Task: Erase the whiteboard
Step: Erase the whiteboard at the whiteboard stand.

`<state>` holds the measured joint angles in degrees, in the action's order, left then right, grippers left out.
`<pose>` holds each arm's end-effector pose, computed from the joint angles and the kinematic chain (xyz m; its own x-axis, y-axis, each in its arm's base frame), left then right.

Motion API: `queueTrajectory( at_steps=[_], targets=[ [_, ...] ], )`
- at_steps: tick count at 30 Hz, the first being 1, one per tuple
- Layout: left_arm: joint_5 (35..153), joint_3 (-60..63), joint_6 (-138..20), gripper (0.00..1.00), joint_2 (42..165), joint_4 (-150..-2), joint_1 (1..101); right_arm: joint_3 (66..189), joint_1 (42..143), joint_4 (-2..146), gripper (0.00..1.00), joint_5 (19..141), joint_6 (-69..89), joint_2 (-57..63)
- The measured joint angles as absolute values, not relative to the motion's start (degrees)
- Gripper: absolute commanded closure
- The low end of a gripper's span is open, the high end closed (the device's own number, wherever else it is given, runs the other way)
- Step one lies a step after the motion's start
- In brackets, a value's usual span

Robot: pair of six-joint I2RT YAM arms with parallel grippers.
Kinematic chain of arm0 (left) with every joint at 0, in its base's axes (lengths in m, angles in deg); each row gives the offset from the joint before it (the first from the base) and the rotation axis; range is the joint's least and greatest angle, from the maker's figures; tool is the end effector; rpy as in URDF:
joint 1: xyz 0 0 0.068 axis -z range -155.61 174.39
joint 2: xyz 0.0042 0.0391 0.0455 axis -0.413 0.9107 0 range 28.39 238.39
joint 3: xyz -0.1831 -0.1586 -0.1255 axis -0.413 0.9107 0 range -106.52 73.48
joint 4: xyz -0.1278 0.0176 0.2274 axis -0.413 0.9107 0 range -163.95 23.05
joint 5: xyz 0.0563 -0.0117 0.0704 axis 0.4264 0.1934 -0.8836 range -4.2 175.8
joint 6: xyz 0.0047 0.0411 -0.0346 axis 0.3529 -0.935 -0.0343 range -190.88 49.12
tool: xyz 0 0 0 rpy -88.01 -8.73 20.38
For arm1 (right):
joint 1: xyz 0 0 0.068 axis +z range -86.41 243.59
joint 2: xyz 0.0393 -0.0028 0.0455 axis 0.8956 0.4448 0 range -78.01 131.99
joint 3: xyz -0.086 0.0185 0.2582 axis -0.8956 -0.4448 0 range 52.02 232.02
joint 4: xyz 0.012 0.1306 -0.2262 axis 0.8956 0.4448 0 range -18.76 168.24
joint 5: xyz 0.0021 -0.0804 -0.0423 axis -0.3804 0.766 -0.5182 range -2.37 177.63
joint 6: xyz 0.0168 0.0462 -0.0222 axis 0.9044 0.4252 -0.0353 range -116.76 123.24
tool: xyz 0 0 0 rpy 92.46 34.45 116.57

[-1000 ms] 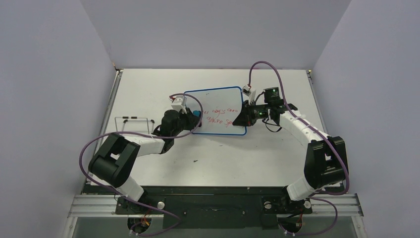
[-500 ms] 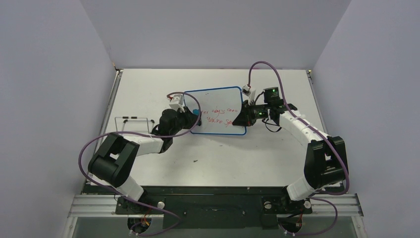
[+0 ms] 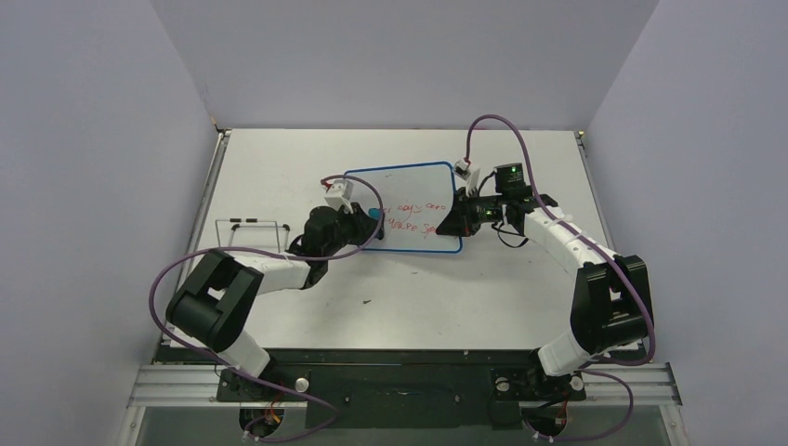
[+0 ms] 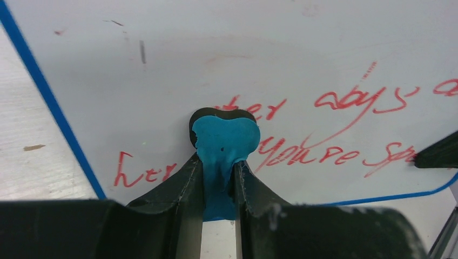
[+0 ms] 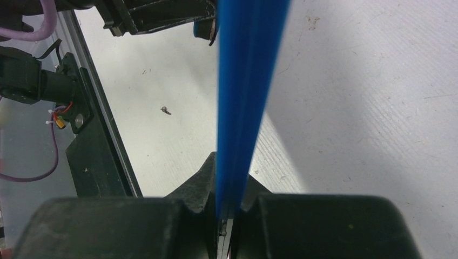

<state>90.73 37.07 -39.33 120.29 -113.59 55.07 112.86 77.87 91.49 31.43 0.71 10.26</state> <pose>0.2756 -0.1671 0.1795 -0.5034 -0.3075 -0.8075 0.3709 0.7672 -0.5233 0.3030 0.1078 0.2484 -0.6858 -0.1999 -0.6998 -0.7104 0.3927 0.5841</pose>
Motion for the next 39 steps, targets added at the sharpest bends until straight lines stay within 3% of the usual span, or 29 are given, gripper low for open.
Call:
queueTrajectory(
  at_steps=[6, 18, 28, 39],
  targets=[
    [91.0, 36.5, -38.5, 1.0, 120.2, -111.4, 52.3, 112.9, 77.9, 91.5, 1.0, 31.4, 0.7, 10.3],
    [91.0, 34.8, -43.3, 1.0, 119.7, -109.2, 55.9, 112.9, 77.9, 91.5, 1.0, 31.6, 0.8, 10.3],
    [90.5, 34.1, -41.5, 1.0, 119.8, -107.1, 51.7, 112.9, 77.9, 91.2, 1.0, 31.7, 0.5, 10.3],
    [87.4, 33.4, -43.1, 1.0, 119.6, -106.2, 56.2, 112.9, 77.9, 91.3, 1.0, 31.8, 0.8, 10.3]
  ],
)
